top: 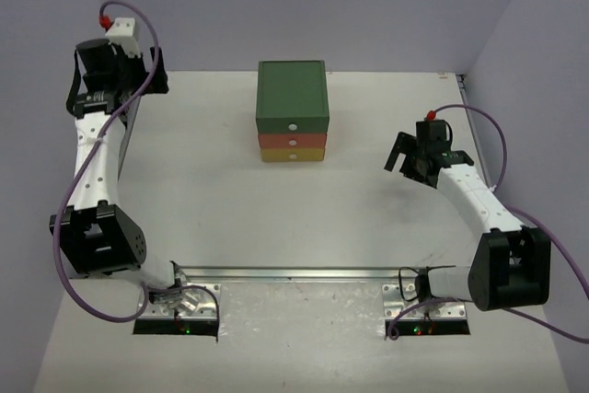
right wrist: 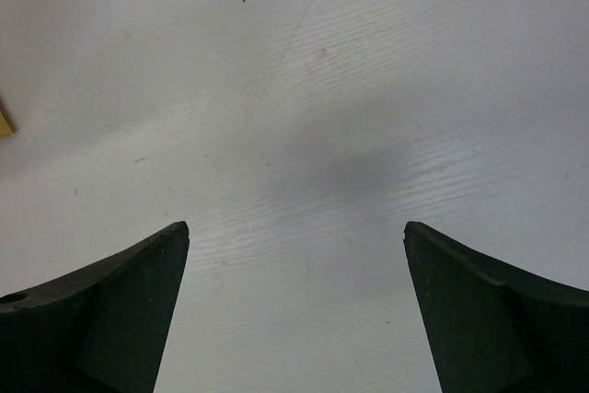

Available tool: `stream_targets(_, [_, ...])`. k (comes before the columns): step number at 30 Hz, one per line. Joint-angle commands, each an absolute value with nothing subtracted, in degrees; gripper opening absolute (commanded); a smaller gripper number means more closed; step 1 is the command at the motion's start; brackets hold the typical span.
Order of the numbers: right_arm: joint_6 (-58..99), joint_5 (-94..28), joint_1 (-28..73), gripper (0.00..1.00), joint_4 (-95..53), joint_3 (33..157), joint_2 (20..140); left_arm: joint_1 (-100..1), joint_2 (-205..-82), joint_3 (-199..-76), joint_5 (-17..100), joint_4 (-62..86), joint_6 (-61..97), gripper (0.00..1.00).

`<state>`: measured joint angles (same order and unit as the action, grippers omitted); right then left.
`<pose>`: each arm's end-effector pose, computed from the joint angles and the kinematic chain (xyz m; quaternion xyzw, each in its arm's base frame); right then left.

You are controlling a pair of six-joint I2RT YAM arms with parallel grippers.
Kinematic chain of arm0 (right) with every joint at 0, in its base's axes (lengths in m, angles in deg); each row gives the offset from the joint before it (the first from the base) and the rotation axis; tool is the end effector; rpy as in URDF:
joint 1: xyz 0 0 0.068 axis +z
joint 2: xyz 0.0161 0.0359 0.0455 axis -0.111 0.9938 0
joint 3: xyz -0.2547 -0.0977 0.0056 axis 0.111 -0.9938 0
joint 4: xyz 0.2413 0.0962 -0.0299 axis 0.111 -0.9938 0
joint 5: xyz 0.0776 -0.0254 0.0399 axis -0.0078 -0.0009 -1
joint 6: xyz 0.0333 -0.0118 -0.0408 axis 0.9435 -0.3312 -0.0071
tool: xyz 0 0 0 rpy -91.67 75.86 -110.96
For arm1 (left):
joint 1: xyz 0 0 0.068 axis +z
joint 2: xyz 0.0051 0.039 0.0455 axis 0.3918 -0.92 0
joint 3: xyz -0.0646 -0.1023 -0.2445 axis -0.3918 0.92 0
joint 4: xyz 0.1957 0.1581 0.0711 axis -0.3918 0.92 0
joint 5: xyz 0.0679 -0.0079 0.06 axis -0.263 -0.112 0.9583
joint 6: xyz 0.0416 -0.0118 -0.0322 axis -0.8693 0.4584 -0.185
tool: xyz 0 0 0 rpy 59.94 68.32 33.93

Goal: Organize the makeup

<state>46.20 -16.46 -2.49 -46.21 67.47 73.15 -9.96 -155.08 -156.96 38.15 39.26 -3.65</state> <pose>0.2615 0.0121 0.2268 0.2565 0.9082 0.0272 0.3295 0.3412 0.0721 0.4176 0.0335 0.8201 0.0315 0.5703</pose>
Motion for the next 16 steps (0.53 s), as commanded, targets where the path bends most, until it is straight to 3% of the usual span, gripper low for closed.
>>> stream_targets(1, [48.12, -14.90, -2.68, 0.99, -46.66, 69.54, 74.14, -8.76, -152.29, -138.57, 41.07, 35.14, -6.60, 1.00])
stream_targets(7, [50.61, -14.55, -2.68, 0.99, -46.66, 68.03, 73.48, -7.86, -150.80, -122.66, 45.33, 28.02, -4.84, 1.00])
stream_targets(16, [51.29, -10.86, -2.68, 0.95, -49.73, 66.81, 73.71, -7.87, -150.92, -121.16, 40.44, 25.78, -1.74, 1.00])
